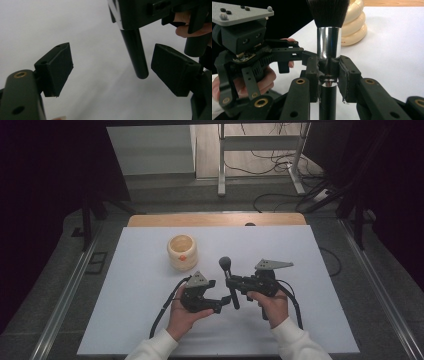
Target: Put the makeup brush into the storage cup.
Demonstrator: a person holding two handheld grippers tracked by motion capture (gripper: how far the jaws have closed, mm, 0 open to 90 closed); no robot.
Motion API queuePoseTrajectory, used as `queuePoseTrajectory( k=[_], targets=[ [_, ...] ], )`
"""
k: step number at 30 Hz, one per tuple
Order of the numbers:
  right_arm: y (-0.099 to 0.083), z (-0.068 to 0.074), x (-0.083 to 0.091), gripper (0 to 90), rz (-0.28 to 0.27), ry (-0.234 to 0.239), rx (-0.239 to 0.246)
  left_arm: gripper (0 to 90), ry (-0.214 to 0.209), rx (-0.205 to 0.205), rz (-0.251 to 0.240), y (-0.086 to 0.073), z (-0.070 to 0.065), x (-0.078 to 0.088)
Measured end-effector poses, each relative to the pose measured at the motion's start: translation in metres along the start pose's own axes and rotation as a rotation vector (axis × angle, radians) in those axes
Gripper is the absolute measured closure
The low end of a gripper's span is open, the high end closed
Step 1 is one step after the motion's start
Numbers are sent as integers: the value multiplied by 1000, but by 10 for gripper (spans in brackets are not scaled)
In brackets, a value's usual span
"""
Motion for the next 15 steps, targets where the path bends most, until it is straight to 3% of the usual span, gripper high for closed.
queuePoseTrajectory(
  k=[9, 15],
  targets=[
    [-1, 3, -4, 720, -3, 10, -2, 246, -38, 44, -16, 2, -6, -12],
    [-1, 4, -4, 720, -6, 13, -4, 370, -74, 64, -20, 2, -10, -19]
  ],
)
Point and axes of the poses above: each handheld gripper's, and its own axes: x roughly backward along the jaws, y roughly out of its top, z roughly to its left, the point moved 10 cm from there along -x, roughly forward along the jaws, and after that the axes turned 5 degrees about -z, right-handed, at the moved point
